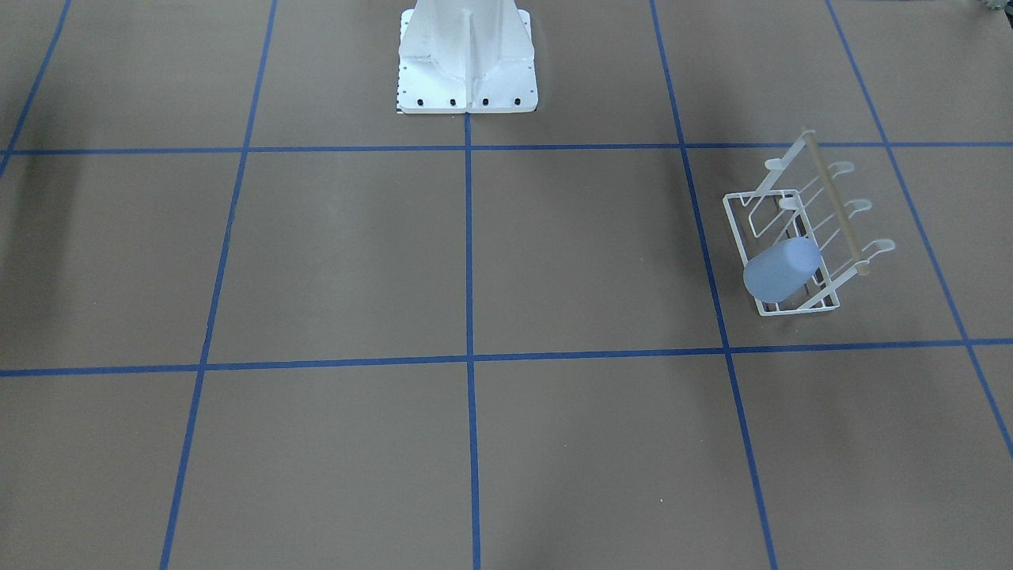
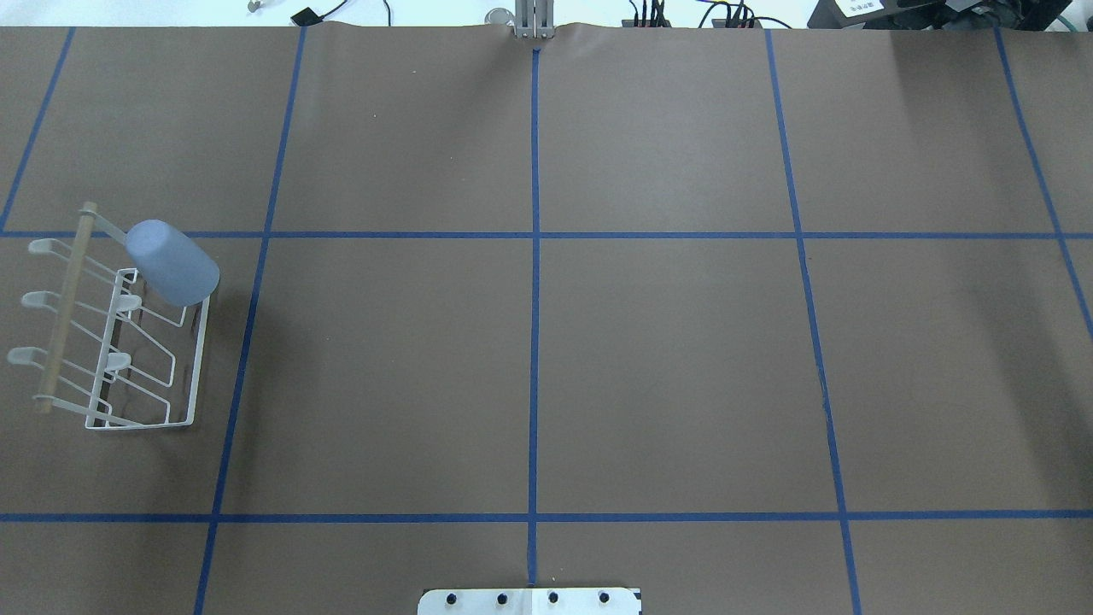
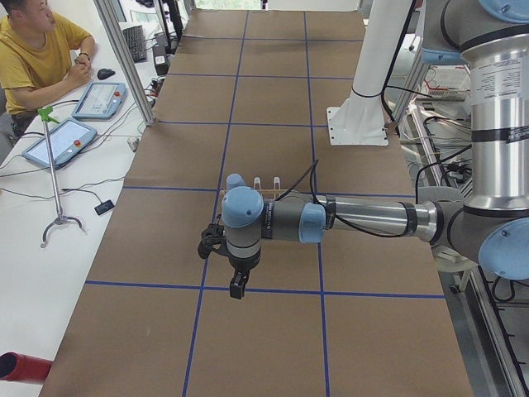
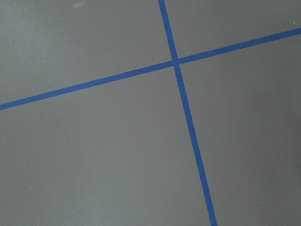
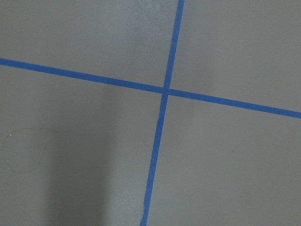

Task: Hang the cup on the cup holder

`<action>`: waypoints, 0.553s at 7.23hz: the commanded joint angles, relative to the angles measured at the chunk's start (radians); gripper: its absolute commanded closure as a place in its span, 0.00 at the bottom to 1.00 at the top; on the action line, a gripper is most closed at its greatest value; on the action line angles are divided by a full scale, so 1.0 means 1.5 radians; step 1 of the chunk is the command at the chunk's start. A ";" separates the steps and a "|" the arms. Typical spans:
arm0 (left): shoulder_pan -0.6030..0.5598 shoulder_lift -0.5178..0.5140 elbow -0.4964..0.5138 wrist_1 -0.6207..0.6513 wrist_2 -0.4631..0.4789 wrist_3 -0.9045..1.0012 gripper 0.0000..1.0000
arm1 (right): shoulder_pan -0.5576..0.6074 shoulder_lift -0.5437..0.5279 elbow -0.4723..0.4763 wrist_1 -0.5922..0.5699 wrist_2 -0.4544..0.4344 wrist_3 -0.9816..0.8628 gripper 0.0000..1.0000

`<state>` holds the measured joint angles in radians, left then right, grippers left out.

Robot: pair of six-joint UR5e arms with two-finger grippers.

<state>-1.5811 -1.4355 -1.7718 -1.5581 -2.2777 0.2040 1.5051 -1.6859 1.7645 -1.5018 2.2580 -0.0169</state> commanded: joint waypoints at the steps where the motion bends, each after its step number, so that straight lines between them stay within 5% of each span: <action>1: 0.000 0.000 -0.002 0.000 0.000 0.000 0.02 | 0.000 0.000 0.001 0.000 0.001 0.000 0.00; 4: 0.000 0.001 -0.006 0.000 -0.001 0.001 0.02 | 0.000 0.000 0.001 0.000 0.001 0.000 0.00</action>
<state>-1.5815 -1.4345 -1.7782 -1.5585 -2.2786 0.2050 1.5049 -1.6858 1.7656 -1.5018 2.2595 -0.0169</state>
